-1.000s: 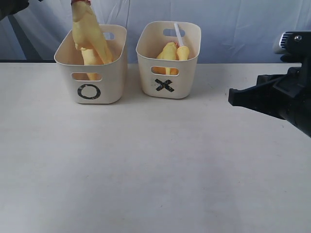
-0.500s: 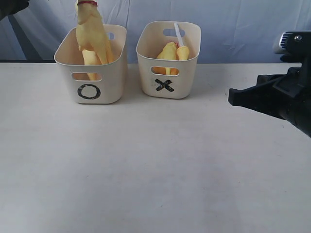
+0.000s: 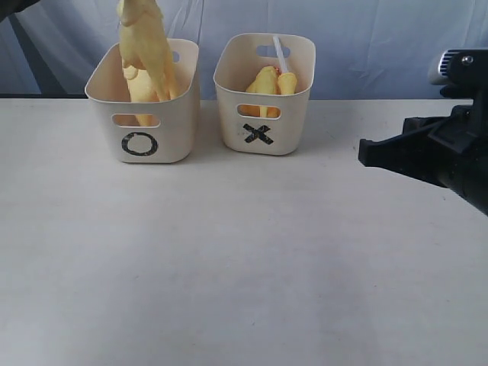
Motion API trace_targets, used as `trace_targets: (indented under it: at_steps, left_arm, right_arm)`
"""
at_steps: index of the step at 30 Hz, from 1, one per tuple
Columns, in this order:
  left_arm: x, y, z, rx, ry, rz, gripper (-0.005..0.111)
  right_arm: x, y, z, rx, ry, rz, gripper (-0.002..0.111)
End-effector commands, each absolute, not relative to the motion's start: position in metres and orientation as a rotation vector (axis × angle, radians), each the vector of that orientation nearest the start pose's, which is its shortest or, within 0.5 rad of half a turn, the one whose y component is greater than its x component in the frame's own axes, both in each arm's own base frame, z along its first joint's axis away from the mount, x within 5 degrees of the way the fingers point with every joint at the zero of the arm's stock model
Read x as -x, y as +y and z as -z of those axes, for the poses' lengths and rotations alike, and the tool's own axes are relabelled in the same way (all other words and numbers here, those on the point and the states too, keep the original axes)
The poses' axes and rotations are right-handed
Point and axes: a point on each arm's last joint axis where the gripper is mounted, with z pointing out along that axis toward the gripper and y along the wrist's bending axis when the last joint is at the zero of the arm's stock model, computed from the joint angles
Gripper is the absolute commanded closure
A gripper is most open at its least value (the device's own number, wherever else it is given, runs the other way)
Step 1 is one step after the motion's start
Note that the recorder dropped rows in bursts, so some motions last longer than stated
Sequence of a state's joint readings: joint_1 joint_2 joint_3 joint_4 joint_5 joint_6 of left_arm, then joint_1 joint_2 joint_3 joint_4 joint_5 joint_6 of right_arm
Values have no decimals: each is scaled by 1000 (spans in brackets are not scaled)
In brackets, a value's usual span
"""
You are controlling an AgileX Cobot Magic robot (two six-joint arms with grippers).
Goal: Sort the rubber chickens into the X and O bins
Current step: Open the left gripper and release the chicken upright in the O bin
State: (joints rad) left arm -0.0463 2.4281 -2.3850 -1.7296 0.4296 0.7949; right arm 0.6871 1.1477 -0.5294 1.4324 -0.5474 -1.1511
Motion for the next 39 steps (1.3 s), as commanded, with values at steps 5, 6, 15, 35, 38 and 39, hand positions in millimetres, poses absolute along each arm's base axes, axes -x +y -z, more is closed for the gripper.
trace_targets:
  at_steps: [5, 6, 15, 35, 38, 39]
  left_arm:
    - [-571, -92, -307, 315, 1556, 1108, 107]
    - [-573, -93, -300, 320, 1567, 1108, 107]
    - [-580, -93, -275, 354, 1605, 1093, 106]
    - [-580, -99, -269, 297, 1625, 1127, 53]
    - [-580, -99, -269, 297, 1625, 1127, 53]
    - [-580, -99, -269, 297, 1625, 1127, 53]
  right_arm:
    - [-196, 101, -255, 98, 1940, -69, 109]
    - [-196, 101, -255, 98, 1940, -69, 109]
    - [-197, 101, -255, 101, 1937, -66, 109]
    - [-197, 101, -255, 102, 1938, -68, 109]
    - [-197, 101, -255, 102, 1938, -68, 109]
    - [-197, 101, -255, 102, 1938, -68, 109]
